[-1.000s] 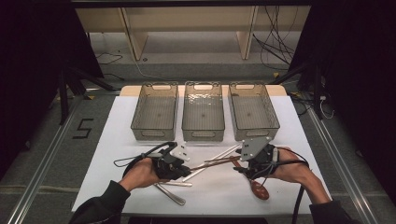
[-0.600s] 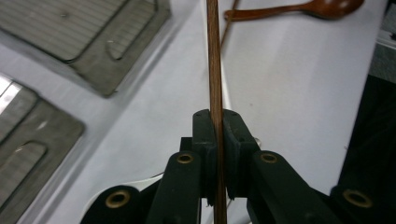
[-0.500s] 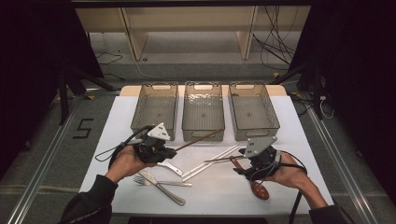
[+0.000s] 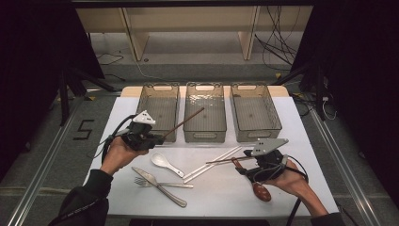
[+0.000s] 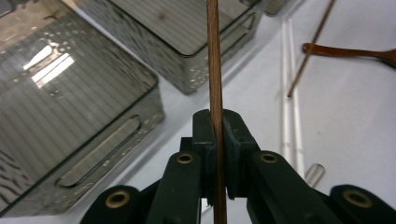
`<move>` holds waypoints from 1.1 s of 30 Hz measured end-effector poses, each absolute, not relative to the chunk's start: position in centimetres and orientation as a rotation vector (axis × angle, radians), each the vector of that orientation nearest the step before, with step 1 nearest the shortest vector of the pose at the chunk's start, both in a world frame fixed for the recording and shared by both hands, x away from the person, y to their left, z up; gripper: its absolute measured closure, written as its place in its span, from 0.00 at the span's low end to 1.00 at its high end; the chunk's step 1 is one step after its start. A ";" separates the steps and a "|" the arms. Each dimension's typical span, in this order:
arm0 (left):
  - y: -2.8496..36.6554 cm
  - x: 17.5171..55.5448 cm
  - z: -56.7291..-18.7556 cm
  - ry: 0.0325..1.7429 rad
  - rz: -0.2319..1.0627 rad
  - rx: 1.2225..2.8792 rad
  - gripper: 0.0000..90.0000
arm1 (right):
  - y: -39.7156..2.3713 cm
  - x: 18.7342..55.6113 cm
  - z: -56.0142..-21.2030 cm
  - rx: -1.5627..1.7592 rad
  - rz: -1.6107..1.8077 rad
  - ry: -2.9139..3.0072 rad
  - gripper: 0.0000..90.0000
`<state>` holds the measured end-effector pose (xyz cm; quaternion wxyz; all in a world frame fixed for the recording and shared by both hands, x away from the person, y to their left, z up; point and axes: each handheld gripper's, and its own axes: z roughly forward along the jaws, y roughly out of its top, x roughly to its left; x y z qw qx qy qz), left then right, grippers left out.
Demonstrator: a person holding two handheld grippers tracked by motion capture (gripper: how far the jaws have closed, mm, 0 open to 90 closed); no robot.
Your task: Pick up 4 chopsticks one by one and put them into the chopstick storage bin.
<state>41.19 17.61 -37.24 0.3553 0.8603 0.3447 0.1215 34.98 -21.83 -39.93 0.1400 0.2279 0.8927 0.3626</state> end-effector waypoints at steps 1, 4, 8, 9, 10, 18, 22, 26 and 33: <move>17.8 41.5 -37.3 0.909 0.320 2.215 0.94 | -21.8 35.0 -40.0 0.665 1.045 2.579 0.39; 18.2 42.2 -37.4 0.942 0.333 2.195 0.94 | -21.9 34.9 -40.2 0.681 1.029 2.580 0.38; 18.7 42.9 -37.4 0.969 0.334 2.163 0.94 | -22.1 34.8 -40.3 0.695 1.035 2.578 0.38; 18.8 43.1 -37.4 0.976 0.346 2.160 0.94 | -22.1 34.8 -40.3 0.699 1.042 2.579 0.37; 18.8 43.3 -37.3 0.984 0.351 2.161 0.94 | -22.1 34.8 -40.3 0.703 1.041 2.575 0.37; 19.3 45.8 -37.0 1.064 0.375 2.121 0.94 | -22.4 34.8 -40.2 0.750 1.083 2.550 0.36; 19.6 46.9 -36.9 1.105 0.390 2.104 0.94 | -22.5 34.8 -40.1 0.761 1.099 2.537 0.36; 20.2 48.0 -37.0 1.151 0.395 2.089 0.94 | -22.6 34.8 -40.1 0.771 1.111 2.538 0.36; 21.2 50.0 -37.7 1.238 0.393 2.062 0.94 | -22.6 34.7 -40.0 0.769 1.107 2.541 0.36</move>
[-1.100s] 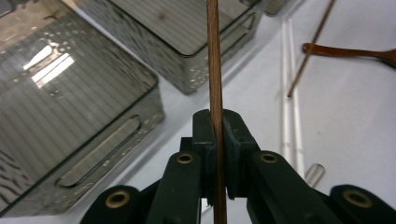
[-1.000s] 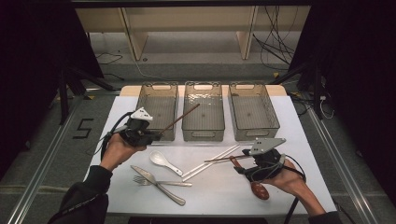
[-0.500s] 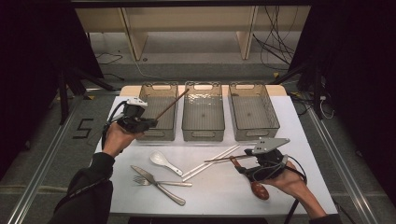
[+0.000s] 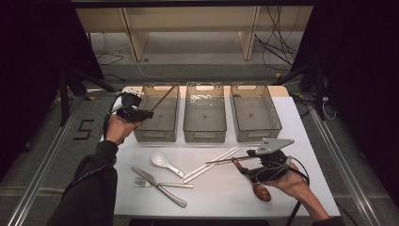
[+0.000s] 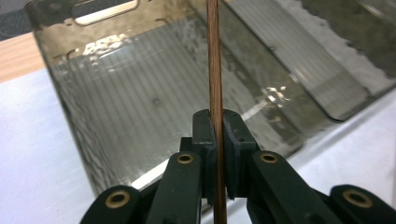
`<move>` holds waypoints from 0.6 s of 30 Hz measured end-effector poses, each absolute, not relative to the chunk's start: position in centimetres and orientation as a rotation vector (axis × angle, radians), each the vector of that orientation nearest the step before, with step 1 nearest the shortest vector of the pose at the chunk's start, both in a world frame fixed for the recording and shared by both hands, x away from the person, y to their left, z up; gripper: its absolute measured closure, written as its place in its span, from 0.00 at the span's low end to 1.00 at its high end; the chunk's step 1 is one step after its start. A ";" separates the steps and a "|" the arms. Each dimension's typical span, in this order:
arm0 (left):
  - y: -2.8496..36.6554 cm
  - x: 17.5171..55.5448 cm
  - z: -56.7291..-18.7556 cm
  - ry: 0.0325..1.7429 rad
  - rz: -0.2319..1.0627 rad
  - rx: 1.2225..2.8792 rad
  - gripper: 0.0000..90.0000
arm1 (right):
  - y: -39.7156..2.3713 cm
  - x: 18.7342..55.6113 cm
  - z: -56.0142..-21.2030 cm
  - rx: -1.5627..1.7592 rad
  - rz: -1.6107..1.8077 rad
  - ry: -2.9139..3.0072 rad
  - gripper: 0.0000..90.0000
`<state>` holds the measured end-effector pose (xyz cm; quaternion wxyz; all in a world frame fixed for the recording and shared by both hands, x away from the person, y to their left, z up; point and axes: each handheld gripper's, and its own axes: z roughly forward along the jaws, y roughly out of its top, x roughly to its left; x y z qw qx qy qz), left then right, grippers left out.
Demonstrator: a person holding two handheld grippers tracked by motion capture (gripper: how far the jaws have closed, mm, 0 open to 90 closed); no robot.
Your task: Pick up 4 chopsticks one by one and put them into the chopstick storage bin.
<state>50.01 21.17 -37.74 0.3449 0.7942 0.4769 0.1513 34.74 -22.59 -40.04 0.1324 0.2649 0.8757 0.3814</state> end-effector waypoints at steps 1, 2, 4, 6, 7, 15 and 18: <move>21.3 50.2 -37.9 1.245 0.391 2.059 0.94 | -22.6 34.7 -40.1 0.770 1.106 2.539 0.37; 21.3 50.4 -38.0 1.251 0.395 2.063 0.94 | -22.6 34.7 -40.1 0.769 1.106 2.538 0.37; 21.4 50.7 -38.1 1.261 0.400 2.066 0.94 | -22.6 34.7 -40.1 0.768 1.106 2.540 0.37; 21.4 51.0 -38.2 1.266 0.401 2.064 0.94 | -22.5 34.7 -40.1 0.766 1.106 2.541 0.37; 21.5 51.2 -38.2 1.268 0.403 2.070 0.94 | -22.5 34.7 -40.1 0.765 1.104 2.542 0.37; 21.9 52.7 -38.9 1.315 0.383 2.053 0.94 | -22.5 34.7 -40.1 0.764 1.104 2.544 0.37; 21.8 53.1 -39.2 1.324 0.382 2.059 0.94 | -22.5 34.8 -40.2 0.765 1.102 2.546 0.37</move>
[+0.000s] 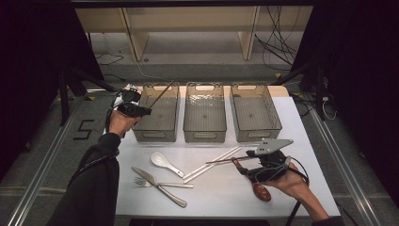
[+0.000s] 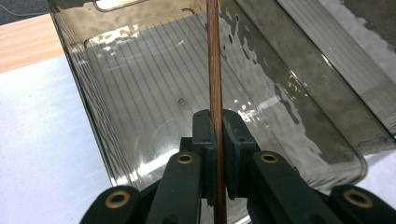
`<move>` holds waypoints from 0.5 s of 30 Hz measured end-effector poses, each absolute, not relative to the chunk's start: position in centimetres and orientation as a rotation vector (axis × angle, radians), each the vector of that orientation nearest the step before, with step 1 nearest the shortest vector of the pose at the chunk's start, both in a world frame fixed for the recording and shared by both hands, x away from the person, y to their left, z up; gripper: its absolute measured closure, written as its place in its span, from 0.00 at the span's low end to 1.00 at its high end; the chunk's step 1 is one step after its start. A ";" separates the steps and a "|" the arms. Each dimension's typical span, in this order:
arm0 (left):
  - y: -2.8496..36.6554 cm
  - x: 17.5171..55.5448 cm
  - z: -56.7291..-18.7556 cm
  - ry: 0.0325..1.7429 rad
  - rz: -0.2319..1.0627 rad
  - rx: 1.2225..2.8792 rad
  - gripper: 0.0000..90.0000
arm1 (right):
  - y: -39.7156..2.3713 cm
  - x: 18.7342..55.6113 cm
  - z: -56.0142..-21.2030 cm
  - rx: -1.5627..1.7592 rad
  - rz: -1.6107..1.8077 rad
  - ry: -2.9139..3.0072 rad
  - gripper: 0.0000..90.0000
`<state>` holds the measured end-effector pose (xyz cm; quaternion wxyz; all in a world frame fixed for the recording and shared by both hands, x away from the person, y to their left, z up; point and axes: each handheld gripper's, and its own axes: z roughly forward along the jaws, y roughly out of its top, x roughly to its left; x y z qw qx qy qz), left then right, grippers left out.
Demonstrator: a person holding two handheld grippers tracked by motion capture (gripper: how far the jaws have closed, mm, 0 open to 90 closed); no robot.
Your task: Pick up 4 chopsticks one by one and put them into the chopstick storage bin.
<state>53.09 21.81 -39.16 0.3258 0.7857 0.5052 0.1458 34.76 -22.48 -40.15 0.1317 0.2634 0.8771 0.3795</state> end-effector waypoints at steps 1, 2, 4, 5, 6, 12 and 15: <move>21.7 53.2 -39.2 1.328 0.387 2.063 0.94 | -22.5 34.8 -40.1 0.764 1.101 2.546 0.37; 21.7 53.2 -39.2 1.328 0.386 2.070 0.94 | -22.5 34.8 -40.1 0.764 1.101 2.547 0.37; 21.7 53.4 -39.4 1.336 0.385 2.065 0.94 | -22.5 34.8 -40.2 0.762 1.100 2.548 0.37; 21.7 53.4 -39.4 1.339 0.384 2.062 0.94 | -22.5 34.8 -40.2 0.762 1.099 2.549 0.37; 21.7 53.4 -39.5 1.342 0.383 2.057 0.93 | -22.5 34.8 -40.2 0.765 1.097 2.550 0.37; 21.6 53.5 -40.2 1.369 0.399 2.027 0.89 | -22.5 34.8 -40.1 0.759 1.101 2.552 0.38; 21.5 53.5 -40.1 1.371 0.405 2.014 0.74 | -22.5 34.8 -40.2 0.760 1.099 2.554 0.38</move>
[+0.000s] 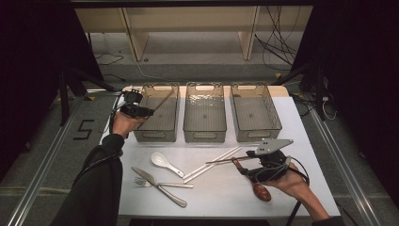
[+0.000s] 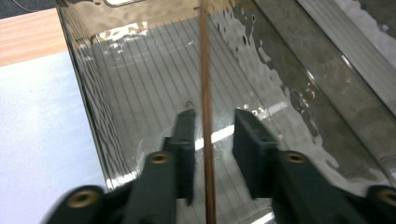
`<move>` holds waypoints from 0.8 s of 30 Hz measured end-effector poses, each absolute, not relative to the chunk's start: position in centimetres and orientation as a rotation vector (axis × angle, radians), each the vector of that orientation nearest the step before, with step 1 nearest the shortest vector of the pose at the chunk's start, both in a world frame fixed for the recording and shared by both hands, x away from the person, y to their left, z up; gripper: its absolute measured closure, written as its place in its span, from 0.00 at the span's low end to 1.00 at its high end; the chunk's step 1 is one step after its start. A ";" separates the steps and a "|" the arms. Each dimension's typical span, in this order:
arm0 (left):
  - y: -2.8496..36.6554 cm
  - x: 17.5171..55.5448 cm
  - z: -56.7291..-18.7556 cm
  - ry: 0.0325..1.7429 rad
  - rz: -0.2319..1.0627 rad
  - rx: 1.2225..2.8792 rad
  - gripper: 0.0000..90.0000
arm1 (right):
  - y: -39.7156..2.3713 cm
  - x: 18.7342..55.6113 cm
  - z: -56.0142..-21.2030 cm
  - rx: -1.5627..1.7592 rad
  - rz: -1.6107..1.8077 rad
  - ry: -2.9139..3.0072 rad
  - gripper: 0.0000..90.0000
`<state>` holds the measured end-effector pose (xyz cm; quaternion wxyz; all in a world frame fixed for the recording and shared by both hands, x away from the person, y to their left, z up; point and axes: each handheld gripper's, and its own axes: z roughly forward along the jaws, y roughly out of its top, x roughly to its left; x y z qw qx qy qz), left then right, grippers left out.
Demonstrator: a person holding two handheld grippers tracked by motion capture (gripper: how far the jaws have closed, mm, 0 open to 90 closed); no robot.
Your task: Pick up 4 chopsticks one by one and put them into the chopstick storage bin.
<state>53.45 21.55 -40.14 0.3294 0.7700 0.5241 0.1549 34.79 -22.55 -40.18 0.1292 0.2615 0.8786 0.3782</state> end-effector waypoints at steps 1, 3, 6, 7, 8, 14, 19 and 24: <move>21.5 53.4 -40.0 1.370 0.411 2.012 0.72 | -22.6 34.8 -40.2 0.761 1.100 2.554 0.38; 21.4 53.2 -39.8 1.364 0.415 2.018 0.66 | -22.6 34.8 -40.1 0.762 1.101 2.554 0.38; 21.3 52.8 -39.4 1.354 0.425 2.017 0.57 | -22.6 34.8 -40.1 0.760 1.102 2.551 0.38; 21.3 52.6 -39.3 1.351 0.426 2.016 0.56 | -22.6 34.8 -40.1 0.761 1.100 2.554 0.38; 21.4 52.4 -39.1 1.343 0.423 2.023 0.55 | -22.6 34.8 -40.1 0.761 1.098 2.554 0.38; 21.7 50.8 -38.3 1.306 0.380 1.984 0.45 | -22.7 34.8 -40.1 0.769 1.098 2.548 0.38; 21.7 49.0 -37.7 1.246 0.312 1.974 0.34 | -22.7 34.9 -40.2 0.771 1.075 2.550 0.37; 21.5 46.7 -37.4 1.155 0.256 1.978 0.26 | -22.8 35.1 -40.4 0.781 1.042 2.556 0.37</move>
